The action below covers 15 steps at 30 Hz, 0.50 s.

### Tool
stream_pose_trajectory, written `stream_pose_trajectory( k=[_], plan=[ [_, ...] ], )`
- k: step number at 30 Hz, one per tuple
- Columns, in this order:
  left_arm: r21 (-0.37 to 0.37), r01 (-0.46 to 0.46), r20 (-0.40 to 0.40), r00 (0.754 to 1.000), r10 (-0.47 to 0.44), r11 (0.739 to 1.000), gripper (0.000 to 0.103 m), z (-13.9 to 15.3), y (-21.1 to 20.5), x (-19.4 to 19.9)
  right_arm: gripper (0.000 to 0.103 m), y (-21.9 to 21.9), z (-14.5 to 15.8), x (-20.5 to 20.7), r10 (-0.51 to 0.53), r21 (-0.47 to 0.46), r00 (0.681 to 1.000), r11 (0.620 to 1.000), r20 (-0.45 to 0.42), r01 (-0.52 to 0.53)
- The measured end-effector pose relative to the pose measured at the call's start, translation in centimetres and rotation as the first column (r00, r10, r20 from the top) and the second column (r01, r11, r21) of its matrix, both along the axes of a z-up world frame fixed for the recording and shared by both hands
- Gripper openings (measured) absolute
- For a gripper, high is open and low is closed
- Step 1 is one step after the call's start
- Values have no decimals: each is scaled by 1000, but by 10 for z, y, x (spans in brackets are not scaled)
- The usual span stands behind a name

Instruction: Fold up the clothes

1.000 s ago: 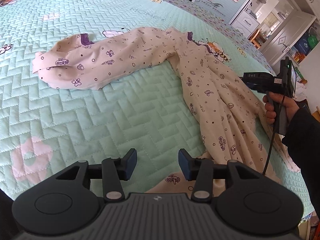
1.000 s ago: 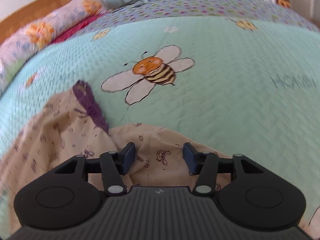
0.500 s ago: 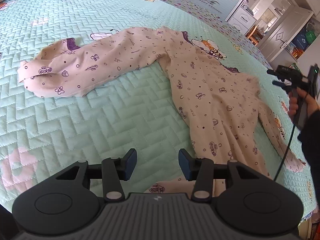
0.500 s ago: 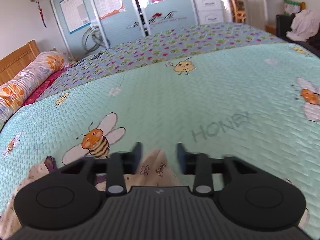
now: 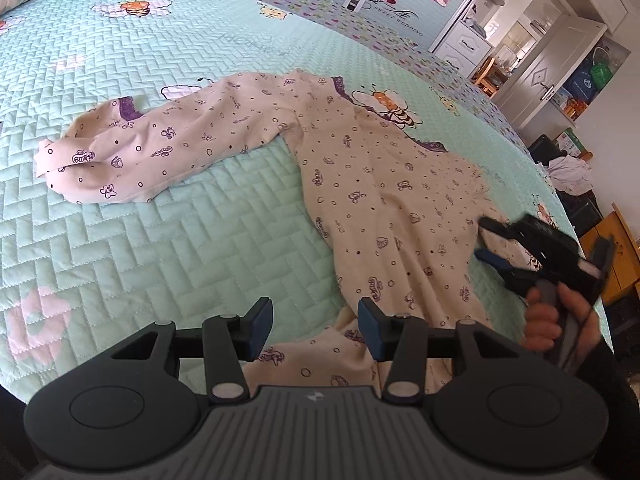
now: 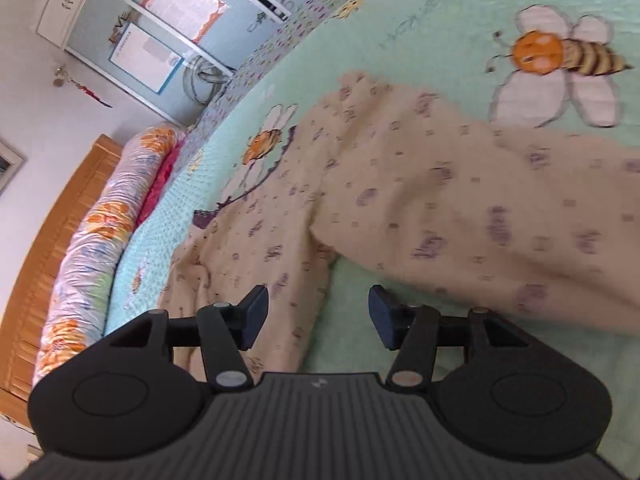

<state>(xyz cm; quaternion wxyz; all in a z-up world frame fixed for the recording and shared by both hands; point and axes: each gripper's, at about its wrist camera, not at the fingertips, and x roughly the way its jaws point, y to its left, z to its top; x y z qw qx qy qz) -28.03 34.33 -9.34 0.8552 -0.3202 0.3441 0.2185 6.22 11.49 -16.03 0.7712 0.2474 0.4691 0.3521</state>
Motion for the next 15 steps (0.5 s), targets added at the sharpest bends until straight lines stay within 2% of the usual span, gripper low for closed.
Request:
stream_pose_trajectory(
  k=[1,2,3,4,6,8,10,12,14,15],
  plan=[
    [2,-3,-4,1000,3,1000,50,1,-1,-1,56,9,0,5,-15,3,1000,1000,-6,15],
    [4,-6,-9,1000,6,1000,50,2,-1,-1,46,17,-1,12,-29,-7,1000,1000,-6,29],
    [7,-9,-11,1000,9,1000,50,3,-2,-2,29,24,-1,18,-42,-18,999,999,-4,42],
    [12,-12,-13,1000,13,1000,50,5,-2,-3,4,26,0,25,-57,-38,998,998,-7,56],
    [19,-18,-11,1000,19,1000,51,8,0,-7,3,20,7,38,-103,-52,995,993,12,103],
    [24,-24,-15,1000,24,999,54,8,3,-9,3,0,25,49,-172,-53,980,983,105,178],
    [26,-13,-18,1000,13,1000,54,7,3,-7,4,-23,39,63,-213,-48,965,974,155,223],
    [35,25,-12,1000,-25,999,54,8,-4,-3,13,-45,42,69,-218,-38,969,974,112,224],
    [43,63,-7,998,-62,997,54,9,-11,1,39,-64,40,67,-202,-28,977,978,63,205],
    [48,81,-4,997,-81,996,54,9,-15,3,43,-68,38,54,-163,-39,985,985,64,166]
  ],
)
